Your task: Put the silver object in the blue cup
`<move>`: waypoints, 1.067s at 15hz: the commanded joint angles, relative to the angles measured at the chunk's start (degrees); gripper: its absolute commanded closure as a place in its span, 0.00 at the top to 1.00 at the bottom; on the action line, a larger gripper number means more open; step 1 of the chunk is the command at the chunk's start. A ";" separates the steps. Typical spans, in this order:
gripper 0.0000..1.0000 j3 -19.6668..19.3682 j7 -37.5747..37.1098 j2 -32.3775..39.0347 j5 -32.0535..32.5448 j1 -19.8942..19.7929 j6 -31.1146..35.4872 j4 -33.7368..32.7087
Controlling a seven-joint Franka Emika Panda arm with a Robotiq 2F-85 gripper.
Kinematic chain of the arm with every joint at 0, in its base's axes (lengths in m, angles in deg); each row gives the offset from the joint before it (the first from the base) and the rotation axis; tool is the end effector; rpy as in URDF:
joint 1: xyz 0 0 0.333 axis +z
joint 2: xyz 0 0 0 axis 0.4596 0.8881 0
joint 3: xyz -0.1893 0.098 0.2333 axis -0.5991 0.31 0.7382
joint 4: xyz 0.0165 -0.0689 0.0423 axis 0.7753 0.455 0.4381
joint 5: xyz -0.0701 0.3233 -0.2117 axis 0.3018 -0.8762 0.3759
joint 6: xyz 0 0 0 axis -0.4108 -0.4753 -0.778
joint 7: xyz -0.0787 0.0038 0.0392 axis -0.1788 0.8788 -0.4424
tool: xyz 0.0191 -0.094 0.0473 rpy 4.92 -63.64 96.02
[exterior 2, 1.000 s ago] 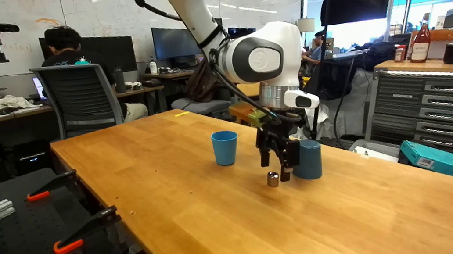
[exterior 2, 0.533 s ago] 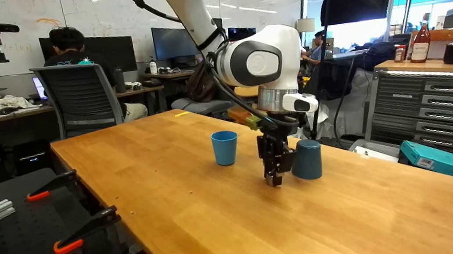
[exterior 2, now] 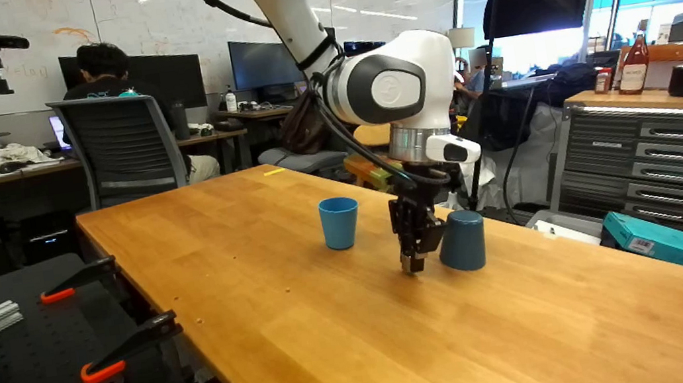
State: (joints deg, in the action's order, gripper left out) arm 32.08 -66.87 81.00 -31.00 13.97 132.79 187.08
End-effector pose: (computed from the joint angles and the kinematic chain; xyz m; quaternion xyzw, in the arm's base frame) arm 0.5819 -0.2299 0.1477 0.9727 -0.2260 -0.0440 0.0288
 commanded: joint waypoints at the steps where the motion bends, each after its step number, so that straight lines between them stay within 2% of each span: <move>1: 0.08 2.38 3.40 -5.83 -2.91 -0.86 -1.73 2.18; 10: 0.08 8.27 12.83 -17.36 -11.63 -0.53 -7.06 7.63; 14: 0.08 8.99 15.75 -20.48 -14.24 0.33 -9.73 10.36; 16: 0.08 8.69 16.15 -21.05 -14.63 1.06 -8.04 12.49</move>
State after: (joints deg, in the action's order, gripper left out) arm 40.82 -53.19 63.07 -43.48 14.50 124.14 195.54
